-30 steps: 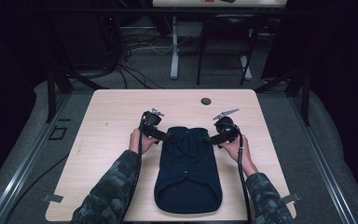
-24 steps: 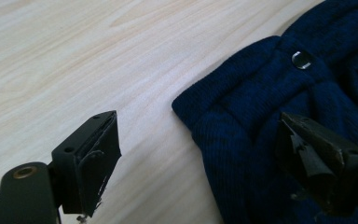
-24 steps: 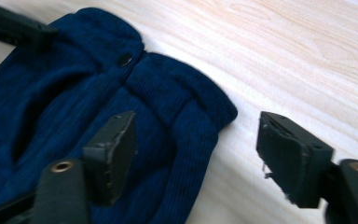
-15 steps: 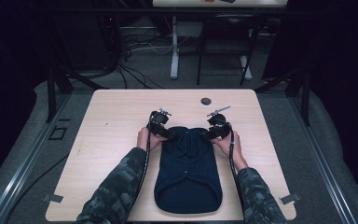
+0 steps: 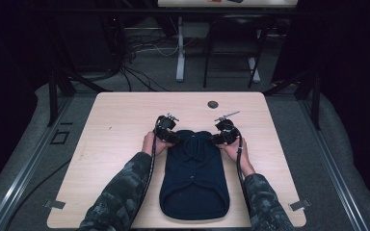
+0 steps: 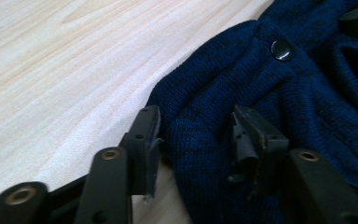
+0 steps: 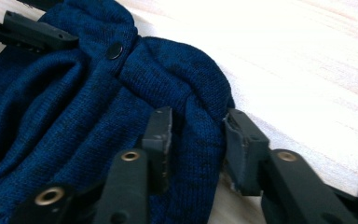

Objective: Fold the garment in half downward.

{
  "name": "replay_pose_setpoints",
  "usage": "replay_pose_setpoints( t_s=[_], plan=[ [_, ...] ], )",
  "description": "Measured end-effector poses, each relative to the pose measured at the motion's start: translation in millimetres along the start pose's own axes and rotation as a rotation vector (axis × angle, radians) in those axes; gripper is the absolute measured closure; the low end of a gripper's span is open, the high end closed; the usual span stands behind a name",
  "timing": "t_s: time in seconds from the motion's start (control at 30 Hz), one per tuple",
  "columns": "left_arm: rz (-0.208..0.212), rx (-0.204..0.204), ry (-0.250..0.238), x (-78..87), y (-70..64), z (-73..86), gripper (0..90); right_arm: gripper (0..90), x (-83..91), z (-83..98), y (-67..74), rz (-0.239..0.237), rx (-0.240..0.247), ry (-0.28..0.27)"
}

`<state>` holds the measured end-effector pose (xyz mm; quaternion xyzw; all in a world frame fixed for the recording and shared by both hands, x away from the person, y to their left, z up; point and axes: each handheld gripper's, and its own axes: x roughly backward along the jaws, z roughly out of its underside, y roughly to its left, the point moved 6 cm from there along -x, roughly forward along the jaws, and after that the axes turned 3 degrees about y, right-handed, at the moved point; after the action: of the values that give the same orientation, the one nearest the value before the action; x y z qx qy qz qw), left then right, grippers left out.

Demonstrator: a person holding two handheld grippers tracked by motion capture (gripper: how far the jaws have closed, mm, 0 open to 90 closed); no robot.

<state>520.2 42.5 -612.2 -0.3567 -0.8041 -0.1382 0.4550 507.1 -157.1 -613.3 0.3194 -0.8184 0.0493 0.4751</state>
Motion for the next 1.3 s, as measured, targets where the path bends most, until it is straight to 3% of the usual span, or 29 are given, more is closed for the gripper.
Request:
replay_pose_setpoints(
  t_s=[0.17, 0.33, 0.63, 1.0, 1.3],
  plan=[
    [0.024, -0.006, 0.003, 0.4, -1.6, 0.0, 65.4, 72.4, -0.2, -0.4, 3.0, 0.014, 0.009, 0.002],
    [0.037, 0.015, -0.012, 1.3, -1.0, 0.1, 69.5, 76.1, 2.7, -2.7, 7.2, 0.069, 0.058, 0.015],
    [0.017, 0.012, -0.052, 15.1, -0.4, -4.4, 68.9, 77.1, 17.6, -10.6, 14.2, 0.085, 0.1, -0.059],
    [0.094, -0.002, -0.097, 43.8, -0.8, -11.1, 68.5, 76.8, 54.2, -19.7, 32.8, 0.065, 0.191, -0.19],
    [0.164, -0.018, -0.104, 58.6, -5.1, -11.6, 67.2, 77.0, 74.4, -19.6, 42.5, 0.06, 0.237, -0.242]
  ],
)
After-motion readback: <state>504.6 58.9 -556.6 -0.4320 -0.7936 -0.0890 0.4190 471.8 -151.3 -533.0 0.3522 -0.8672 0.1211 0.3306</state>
